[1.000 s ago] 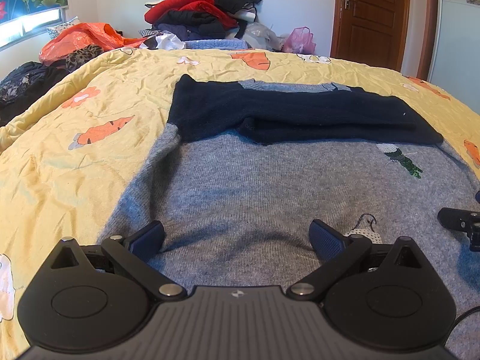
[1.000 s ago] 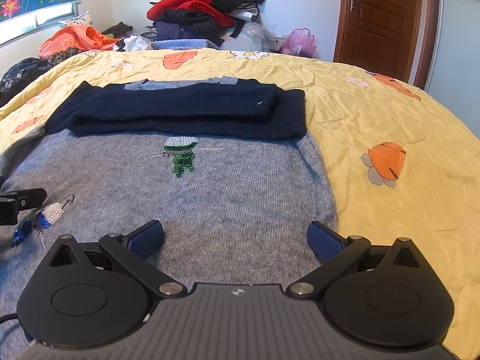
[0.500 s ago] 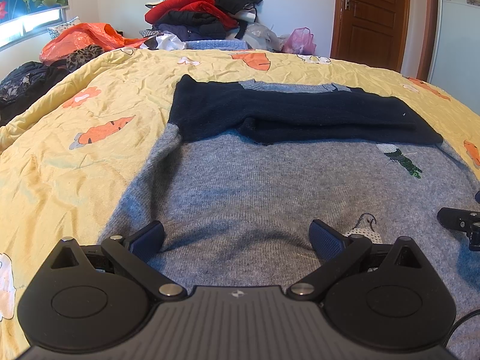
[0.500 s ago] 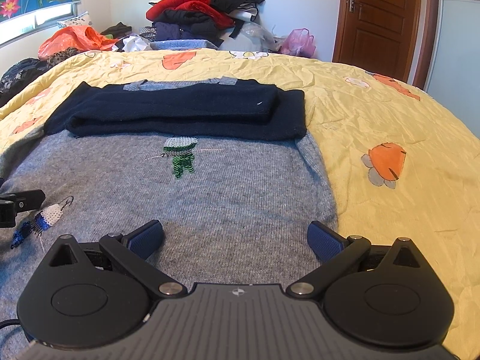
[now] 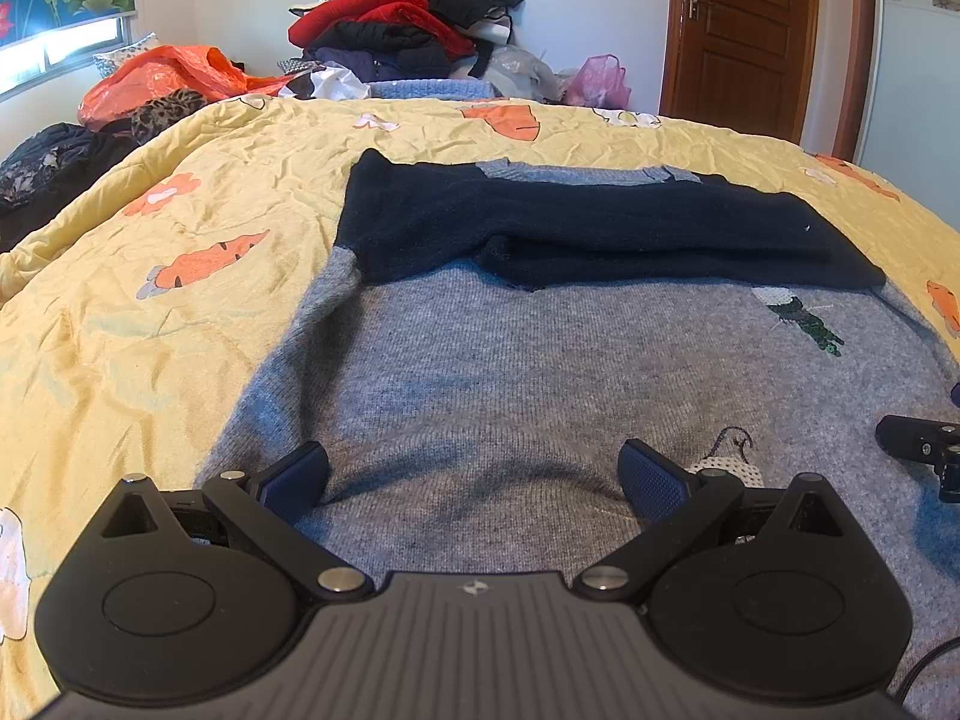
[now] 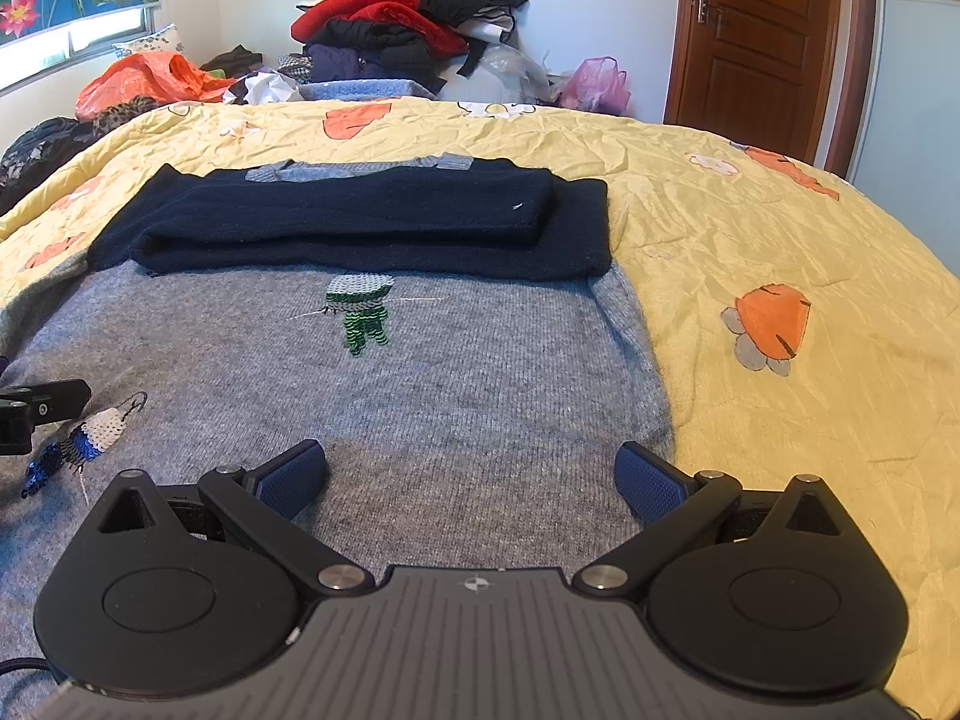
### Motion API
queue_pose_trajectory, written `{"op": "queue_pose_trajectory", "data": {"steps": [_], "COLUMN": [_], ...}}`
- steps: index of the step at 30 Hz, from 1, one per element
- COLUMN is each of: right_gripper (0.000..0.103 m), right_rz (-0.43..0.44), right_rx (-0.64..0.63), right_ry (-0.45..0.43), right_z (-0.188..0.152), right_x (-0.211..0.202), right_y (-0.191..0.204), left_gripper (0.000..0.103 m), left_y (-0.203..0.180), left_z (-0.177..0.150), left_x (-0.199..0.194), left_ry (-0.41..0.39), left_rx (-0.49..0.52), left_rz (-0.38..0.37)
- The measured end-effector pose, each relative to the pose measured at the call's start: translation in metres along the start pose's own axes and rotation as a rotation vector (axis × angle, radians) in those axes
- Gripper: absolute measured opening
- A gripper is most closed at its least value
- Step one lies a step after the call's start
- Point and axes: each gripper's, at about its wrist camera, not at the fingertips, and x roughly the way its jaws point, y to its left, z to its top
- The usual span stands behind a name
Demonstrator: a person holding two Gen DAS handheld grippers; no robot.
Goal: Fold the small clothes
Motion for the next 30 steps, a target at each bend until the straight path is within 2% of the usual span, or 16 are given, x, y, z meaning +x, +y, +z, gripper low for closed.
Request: {"op": "queue_pose_trajectory", "data": {"steps": [30], "right_gripper": [0.103], "right_rz": [0.001], "right_rx": [-0.002], "right_ry": [0.0], "right_z": [0.0002], "right_x": [0.0001], "right_y": [0.0002], "left_gripper": [0.103], "left_y": [0.0005], "left_z": [-0.0028], "left_x": [-0.0043], "left_ry": [-0.004], "left_rx": [-0.003], "left_rz": [0.007]}}
